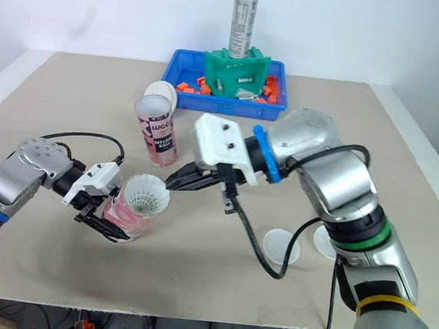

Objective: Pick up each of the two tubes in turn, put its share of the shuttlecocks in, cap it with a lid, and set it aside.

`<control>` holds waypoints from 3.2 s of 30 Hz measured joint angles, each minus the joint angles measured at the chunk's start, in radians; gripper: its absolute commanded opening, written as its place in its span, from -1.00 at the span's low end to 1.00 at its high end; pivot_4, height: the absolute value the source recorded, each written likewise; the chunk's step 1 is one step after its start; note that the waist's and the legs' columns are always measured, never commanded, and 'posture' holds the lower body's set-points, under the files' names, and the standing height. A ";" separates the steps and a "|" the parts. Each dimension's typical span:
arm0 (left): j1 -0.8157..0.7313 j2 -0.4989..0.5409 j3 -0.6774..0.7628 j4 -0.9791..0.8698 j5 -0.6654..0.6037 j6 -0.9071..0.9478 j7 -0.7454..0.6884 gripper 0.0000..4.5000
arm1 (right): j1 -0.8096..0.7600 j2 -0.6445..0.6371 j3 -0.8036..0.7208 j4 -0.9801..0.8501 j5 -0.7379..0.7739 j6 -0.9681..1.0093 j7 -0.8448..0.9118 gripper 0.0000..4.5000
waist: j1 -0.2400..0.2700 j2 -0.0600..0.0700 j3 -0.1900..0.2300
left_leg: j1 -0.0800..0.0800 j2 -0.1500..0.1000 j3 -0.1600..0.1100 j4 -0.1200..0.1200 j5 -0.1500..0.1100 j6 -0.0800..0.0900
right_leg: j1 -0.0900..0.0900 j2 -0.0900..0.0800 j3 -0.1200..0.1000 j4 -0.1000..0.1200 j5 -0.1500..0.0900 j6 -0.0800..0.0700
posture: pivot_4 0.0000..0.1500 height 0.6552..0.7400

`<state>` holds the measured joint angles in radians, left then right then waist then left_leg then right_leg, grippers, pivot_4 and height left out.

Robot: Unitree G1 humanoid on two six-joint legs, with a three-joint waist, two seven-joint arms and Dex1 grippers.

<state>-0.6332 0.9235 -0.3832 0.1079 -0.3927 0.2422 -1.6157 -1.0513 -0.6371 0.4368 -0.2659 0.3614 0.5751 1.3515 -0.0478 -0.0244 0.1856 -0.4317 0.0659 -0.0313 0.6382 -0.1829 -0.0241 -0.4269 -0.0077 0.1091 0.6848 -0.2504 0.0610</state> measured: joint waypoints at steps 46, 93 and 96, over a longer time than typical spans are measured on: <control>0.062 -0.160 0.166 -0.060 -0.020 0.024 0.061 0.23 | -0.012 -0.242 -0.177 0.182 0.029 0.084 0.202 -0.99 | 0.004 0.000 0.000 | -0.008 0.001 -0.005 0.001 0.000 -0.001 | -0.012 0.002 -0.004 0.014 -0.008 -0.005 | 1.00 0.23; 0.092 -0.616 0.119 0.196 0.080 -0.298 0.218 0.23 | 0.455 -0.466 -0.047 0.108 -0.373 -0.096 0.108 -0.96 | 0.000 0.003 0.000 | -0.005 -0.001 0.000 0.006 0.003 -0.003 | -0.010 0.002 0.003 0.014 0.000 0.001 | 1.00 0.23; 0.092 -0.621 0.113 0.196 0.081 -0.291 0.214 0.23 | 0.454 -0.466 -0.052 0.079 -0.363 -0.083 0.112 -0.96 | 0.000 0.003 0.000 | -0.005 -0.001 0.000 0.006 0.003 -0.003 | -0.010 0.002 0.003 0.014 0.000 0.000 | 1.00 0.23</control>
<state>-0.5409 0.3020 -0.2704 0.3044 -0.3118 -0.0493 -1.4012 -0.5971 -1.1035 0.3847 -0.1870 -0.0012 0.4925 1.4639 -0.0481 -0.0218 0.1857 -0.4368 0.0653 -0.0311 0.6440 -0.1797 -0.0275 -0.4373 -0.0055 0.1117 0.6988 -0.2509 0.0614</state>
